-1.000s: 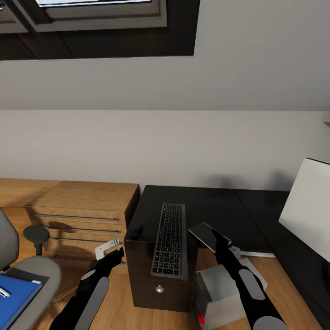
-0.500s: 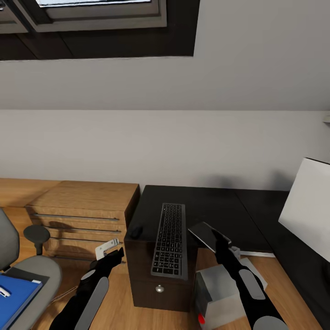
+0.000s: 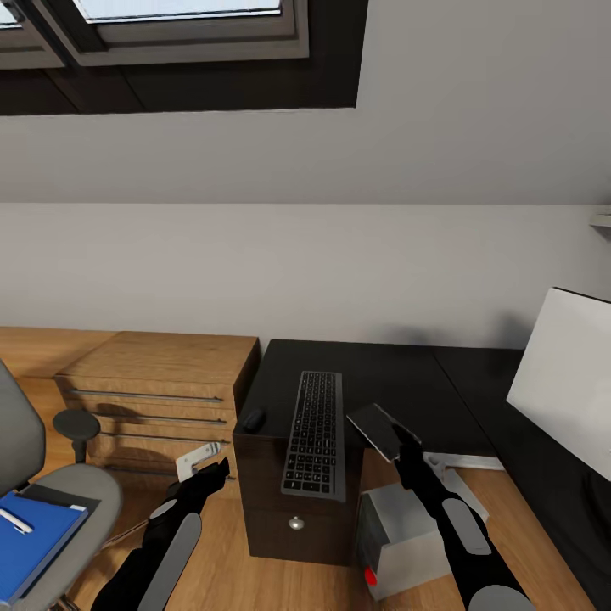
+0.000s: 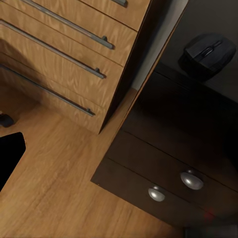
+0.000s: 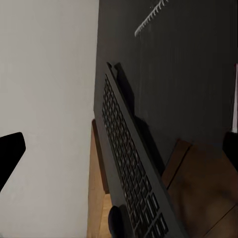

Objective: In the bedroom, organize the workspace by keeping the computer under the desk, ensuring the monitor is on the desk, placing the keyboard on the desk next to the monitor, placing the mouse on the desk next to the keyboard, moving the folder from the swivel chair onto the desk next to the mouse, stacking the notebook on top of the folder with the pen on top of the notebook, and positioning the swivel chair next to the desk.

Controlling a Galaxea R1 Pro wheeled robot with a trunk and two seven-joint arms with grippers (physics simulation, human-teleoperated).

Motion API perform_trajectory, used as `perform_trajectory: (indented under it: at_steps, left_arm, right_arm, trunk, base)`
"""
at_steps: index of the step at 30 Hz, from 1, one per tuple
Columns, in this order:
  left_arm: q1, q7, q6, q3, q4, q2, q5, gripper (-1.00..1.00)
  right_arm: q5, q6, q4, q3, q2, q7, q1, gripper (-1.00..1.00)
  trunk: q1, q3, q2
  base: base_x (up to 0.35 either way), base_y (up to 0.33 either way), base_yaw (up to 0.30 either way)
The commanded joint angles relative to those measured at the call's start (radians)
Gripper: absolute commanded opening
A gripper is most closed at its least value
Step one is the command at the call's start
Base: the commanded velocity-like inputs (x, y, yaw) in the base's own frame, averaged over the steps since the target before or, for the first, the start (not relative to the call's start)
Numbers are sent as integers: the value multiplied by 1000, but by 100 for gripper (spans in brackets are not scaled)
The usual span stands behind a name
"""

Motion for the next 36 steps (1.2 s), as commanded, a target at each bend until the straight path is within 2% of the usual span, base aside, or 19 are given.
perform_trajectory:
  at_steps: [1,28,36]
  left_arm:
    - [-1,8,2,-1,-1,0,7,100]
    - [-1,8,2,0,-1,1,7,100]
    - [-1,8,2,0,-1,1,9,100]
  right_arm:
    - [-6,9,0,-6,1,2,-1,100]
    - [-5,9,0,-6,1,2,-1,100]
    - [-5,9,0,-6,1,2,-1,100]
  trunk:
    - [0,-1,-1]
    - [0,-1,-1]
    - [0,-1,-1]
  base:
    - [-8,0,0]
    - [-2,0,0]
    - [-221,0,0]
